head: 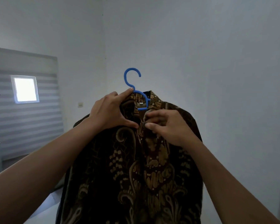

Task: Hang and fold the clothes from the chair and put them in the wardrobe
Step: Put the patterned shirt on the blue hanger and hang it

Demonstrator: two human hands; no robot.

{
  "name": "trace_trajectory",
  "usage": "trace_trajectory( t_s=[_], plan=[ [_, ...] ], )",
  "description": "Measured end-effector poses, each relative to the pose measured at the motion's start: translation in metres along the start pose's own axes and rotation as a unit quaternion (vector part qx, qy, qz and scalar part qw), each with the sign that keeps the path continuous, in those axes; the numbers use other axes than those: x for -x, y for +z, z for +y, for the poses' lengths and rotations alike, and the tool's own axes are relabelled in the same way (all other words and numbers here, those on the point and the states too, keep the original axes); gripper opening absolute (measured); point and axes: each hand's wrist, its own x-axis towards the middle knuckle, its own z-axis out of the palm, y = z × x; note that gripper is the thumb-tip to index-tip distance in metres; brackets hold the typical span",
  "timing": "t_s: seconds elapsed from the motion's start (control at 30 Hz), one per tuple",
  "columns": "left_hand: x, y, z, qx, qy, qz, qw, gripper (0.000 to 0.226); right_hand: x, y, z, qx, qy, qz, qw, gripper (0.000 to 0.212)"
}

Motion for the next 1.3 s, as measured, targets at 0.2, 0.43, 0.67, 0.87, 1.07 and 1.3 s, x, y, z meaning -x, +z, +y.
trace_trajectory(
  t_s=[0.2, 0.43, 0.67, 0.87, 1.07, 1.3],
  plan=[
    [0.006, -0.012, -0.005, 0.089, 0.010, 0.016, 0.996, 0.130, -0.008, -0.047, 0.017, 0.383, -0.144, 0.160, 0.898, 0.071],
    [0.012, -0.029, 0.007, 0.055, 0.066, 0.011, 0.996, 0.135, -0.011, -0.056, 0.010, 0.390, -0.146, 0.068, 0.906, 0.065],
    [0.030, -0.048, -0.010, -0.013, 0.105, -0.049, 0.993, 0.144, -0.004, -0.075, 0.001, 0.289, -0.141, 0.028, 0.947, 0.056],
    [0.053, -0.051, 0.005, -0.103, 0.155, 0.057, 0.981, 0.135, 0.005, -0.068, -0.003, 0.279, -0.120, 0.066, 0.950, 0.051],
    [0.072, -0.073, 0.017, -0.094, 0.141, 0.043, 0.985, 0.121, 0.018, -0.058, -0.038, 0.259, -0.130, 0.051, 0.956, 0.059],
    [0.090, -0.125, 0.011, -0.049, 0.145, 0.070, 0.986, 0.124, 0.064, -0.047, -0.119, 0.453, -0.140, 0.029, 0.880, 0.122]
  ],
)
